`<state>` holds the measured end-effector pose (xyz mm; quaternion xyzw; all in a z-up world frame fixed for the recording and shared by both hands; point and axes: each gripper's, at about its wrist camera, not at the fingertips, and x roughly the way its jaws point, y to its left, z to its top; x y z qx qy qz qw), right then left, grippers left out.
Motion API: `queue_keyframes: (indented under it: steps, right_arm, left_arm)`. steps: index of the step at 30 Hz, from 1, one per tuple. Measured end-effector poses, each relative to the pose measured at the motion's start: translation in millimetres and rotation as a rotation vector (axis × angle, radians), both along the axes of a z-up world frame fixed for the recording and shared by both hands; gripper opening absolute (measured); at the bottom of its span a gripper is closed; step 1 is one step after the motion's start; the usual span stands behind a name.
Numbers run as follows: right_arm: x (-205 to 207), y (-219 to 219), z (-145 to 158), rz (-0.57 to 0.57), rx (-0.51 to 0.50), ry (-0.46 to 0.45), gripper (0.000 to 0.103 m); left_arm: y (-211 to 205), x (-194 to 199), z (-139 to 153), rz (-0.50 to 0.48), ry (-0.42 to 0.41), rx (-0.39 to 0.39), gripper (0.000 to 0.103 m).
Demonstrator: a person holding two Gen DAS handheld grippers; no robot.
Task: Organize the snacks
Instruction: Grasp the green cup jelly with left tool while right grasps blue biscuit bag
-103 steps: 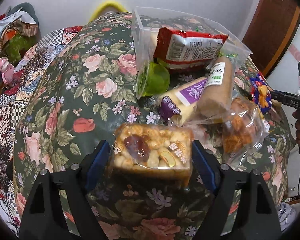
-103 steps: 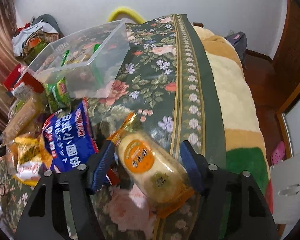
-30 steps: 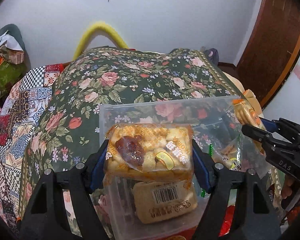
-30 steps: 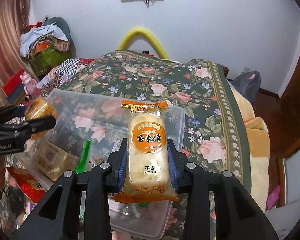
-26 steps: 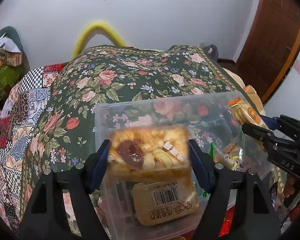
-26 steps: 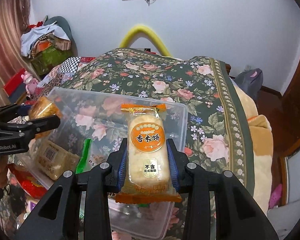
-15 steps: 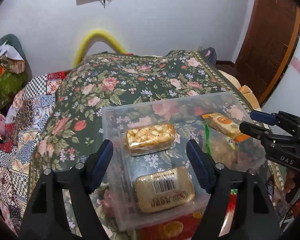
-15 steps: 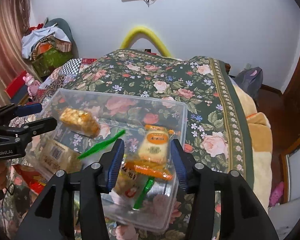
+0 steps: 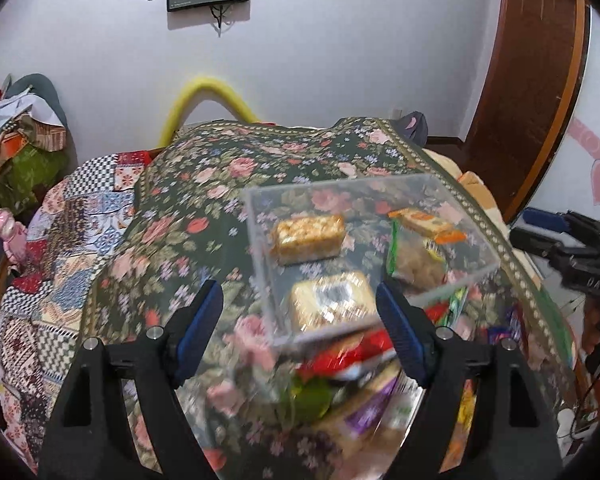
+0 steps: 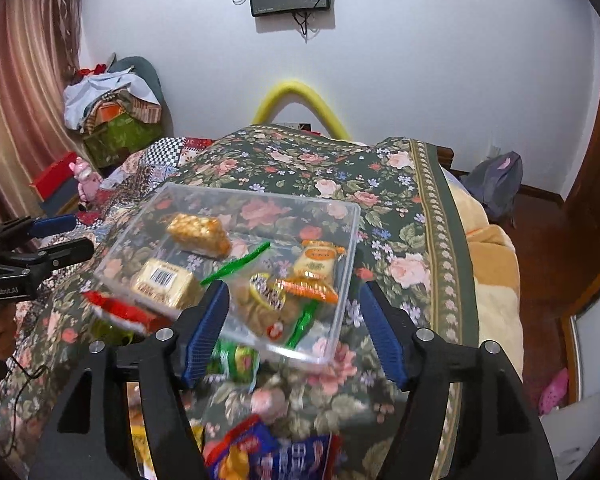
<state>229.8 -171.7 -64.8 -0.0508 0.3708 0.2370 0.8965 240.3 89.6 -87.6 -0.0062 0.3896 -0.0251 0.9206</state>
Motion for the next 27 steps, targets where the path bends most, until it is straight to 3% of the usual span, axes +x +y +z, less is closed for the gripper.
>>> queue_keyframes:
  steps: [13, 23, 27]
  right_arm:
    - [-40.8, -28.0, -39.8, -0.053, 0.001, 0.101, 0.07]
    - [-67.6, -24.7, -65.8, -0.083, -0.021, 0.117, 0.083]
    - [-68.0, -19.9, -76.0, -0.08, -0.033, 0.135, 0.084]
  left_arm:
    - [14.6, -52.5, -39.7, 0.025, 0.063, -0.016, 0.08]
    - [9.1, -48.0, -80.3, 0.051, 0.119, -0.067, 0.08]
    - [1.7, -41.9, -91.9, 0.056, 0.125, -0.046, 0.076]
